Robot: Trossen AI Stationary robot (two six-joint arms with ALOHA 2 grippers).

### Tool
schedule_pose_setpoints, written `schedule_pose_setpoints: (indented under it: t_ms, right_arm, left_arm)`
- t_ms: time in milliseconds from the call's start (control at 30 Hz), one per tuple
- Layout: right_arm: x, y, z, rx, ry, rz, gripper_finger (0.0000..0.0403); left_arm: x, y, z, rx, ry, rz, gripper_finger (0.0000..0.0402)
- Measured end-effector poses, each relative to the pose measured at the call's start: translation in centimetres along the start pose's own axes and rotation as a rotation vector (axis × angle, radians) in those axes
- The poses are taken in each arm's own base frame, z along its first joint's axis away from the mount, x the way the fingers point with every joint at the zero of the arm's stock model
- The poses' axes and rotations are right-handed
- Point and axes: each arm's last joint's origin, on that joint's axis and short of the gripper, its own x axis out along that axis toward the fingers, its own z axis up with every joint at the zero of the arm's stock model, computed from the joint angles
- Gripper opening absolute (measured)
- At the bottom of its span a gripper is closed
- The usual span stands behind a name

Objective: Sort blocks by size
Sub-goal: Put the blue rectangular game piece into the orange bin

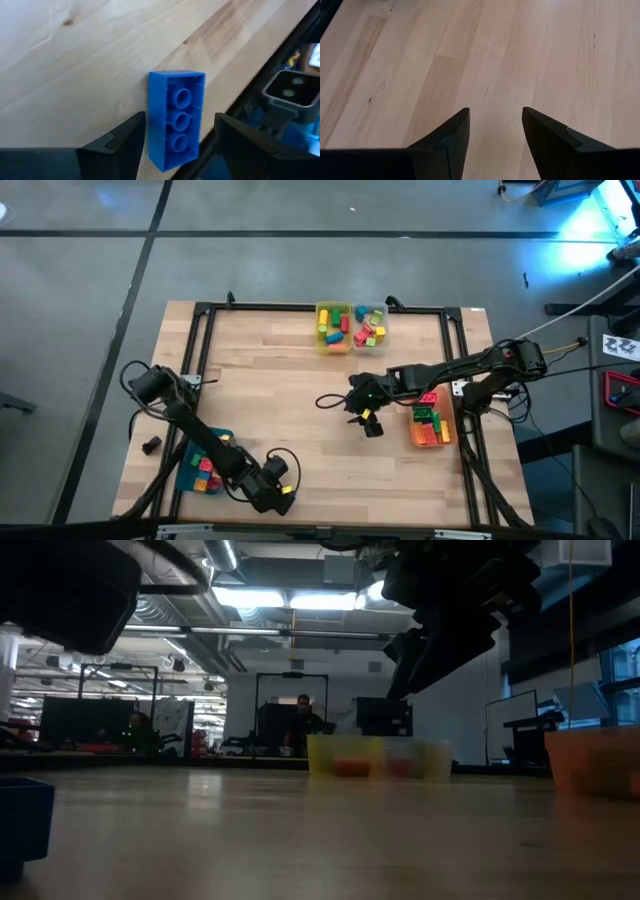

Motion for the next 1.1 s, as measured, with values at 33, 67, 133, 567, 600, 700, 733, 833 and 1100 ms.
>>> schedule_pose_setpoints:
  t_ms: [33, 67, 133, 567, 600, 700, 733, 833, 1100]
  right_arm:
    - [0.0, 0.0, 0.0, 0.000, 0.000, 0.000, 0.0184]
    - [0.0, 0.0, 0.0, 0.000, 0.000, 0.000, 0.0184]
    - [0.0, 0.0, 0.0, 0.000, 0.000, 0.000, 0.0184]
    - [0.0, 0.0, 0.0, 0.001, 0.004, 0.000, 0.0184]
    - [0.0, 0.0, 0.0, 0.001, 0.004, 0.000, 0.0184]
    - [0.0, 0.0, 0.0, 0.001, 0.005, 0.001, 0.0184]
    - [0.0, 0.0, 0.0, 0.001, 0.005, 0.001, 0.0184]
    - [0.0, 0.0, -0.1, 0.001, 0.006, 0.001, 0.0184]
    - [-0.3, 0.1, -0.1, 0.002, 0.014, 0.002, 0.0184]
  left_arm:
    - [0.1, 0.1, 0.0, 0.015, 0.000, 0.004, 0.0221]
    - [0.1, 0.1, 0.0, 0.038, 0.000, 0.007, 0.0221]
    - [0.2, 0.1, 0.1, 0.078, -0.002, 0.003, 0.0221]
    - [0.4, 0.4, 1.6, 0.100, -0.026, 0.049, 0.0221]
    - [0.4, 0.4, 1.7, 0.101, -0.026, 0.050, 0.0221]
    - [0.4, 0.5, 1.9, 0.101, -0.028, 0.064, 0.0210]
    - [0.4, 0.5, 1.9, 0.100, -0.030, 0.067, 0.0202]
    - [0.4, 0.6, 2.0, 0.102, -0.031, 0.073, 0.0169]
    - [0.4, 0.4, 2.0, 0.097, -0.035, 0.061, 0.0066]
